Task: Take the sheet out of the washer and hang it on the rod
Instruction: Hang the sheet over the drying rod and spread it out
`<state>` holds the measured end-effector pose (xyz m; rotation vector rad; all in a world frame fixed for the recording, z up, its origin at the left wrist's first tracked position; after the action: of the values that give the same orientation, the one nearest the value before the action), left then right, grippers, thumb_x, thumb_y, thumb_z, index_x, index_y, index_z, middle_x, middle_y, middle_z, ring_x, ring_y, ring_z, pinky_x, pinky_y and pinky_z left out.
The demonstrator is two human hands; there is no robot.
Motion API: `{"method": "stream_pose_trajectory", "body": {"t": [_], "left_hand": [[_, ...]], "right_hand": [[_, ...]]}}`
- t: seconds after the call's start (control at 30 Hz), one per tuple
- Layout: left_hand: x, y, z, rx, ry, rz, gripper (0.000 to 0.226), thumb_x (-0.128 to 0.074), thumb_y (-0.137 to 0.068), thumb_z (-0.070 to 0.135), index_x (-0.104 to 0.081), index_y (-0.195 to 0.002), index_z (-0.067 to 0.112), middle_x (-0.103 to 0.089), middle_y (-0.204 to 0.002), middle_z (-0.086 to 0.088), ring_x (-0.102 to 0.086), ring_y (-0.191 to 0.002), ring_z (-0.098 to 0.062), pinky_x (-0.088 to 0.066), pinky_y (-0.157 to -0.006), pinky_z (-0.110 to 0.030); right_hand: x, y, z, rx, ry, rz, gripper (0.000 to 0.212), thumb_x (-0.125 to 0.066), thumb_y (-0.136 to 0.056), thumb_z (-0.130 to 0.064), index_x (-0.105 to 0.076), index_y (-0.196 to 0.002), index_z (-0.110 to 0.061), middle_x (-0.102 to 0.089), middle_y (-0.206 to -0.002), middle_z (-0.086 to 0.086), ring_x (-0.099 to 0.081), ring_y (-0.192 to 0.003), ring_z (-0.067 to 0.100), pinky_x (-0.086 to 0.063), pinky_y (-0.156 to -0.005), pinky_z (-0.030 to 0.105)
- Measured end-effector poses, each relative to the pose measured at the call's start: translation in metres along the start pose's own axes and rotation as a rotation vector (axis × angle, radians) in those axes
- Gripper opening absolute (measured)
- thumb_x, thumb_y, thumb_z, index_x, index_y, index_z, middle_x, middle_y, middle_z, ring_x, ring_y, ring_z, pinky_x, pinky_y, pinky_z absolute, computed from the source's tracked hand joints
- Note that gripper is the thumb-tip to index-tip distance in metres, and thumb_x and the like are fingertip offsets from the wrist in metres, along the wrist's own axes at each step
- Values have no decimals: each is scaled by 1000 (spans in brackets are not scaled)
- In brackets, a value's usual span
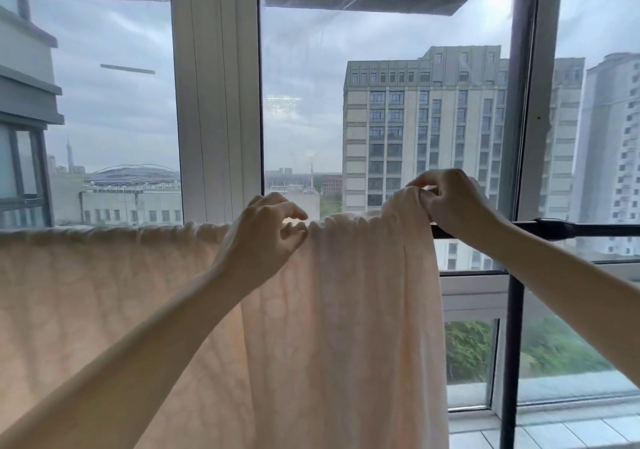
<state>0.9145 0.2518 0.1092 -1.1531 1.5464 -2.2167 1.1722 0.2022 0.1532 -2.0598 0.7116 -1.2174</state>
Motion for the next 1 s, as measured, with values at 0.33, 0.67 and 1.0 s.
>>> {"method": "stream_pose_trajectory", "body": {"t": [0.33,0.67,1.0], "left_hand": [[6,-3,54,176,-51,-212,74,-57,-62,85,-59,-116,34,-69,-92,14,-65,-81,-8,-54,-70,-29],[4,-1,34,474,280,-76,29,-71,-82,17,-48,-99,20,-50,-77,10,-49,-68,-7,-37,-45,-8],[32,13,-17,820,706,96,29,-54,-79,5,-66,-102,15,-67,-96,-7,-63,-84,-15,-52,-63,-20]], "right_hand": [[-28,-6,-62,215,-237,4,16,-59,-94,-13,-74,-97,-18,-72,-80,1,-67,-61,5,-59,-56,26],[-54,-14,-83,288,-246,-121,18,-64,-85,-5,-69,-99,-16,-73,-77,-4,-67,-65,1,-54,-64,15],[-74,-5,-76,301,-329,-699,47,-70,-85,-8,-42,-120,-19,-66,-107,0,-66,-97,9,-57,-82,26]]}}
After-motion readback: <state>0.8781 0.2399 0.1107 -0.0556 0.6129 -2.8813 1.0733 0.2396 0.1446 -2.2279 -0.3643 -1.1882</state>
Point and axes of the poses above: each hand's wrist, its own y-axis away from the middle knuckle, its own x-axis out of the back of the hand, z = x × y, the point moved 2 cm from there along -y, towards the middle knuckle
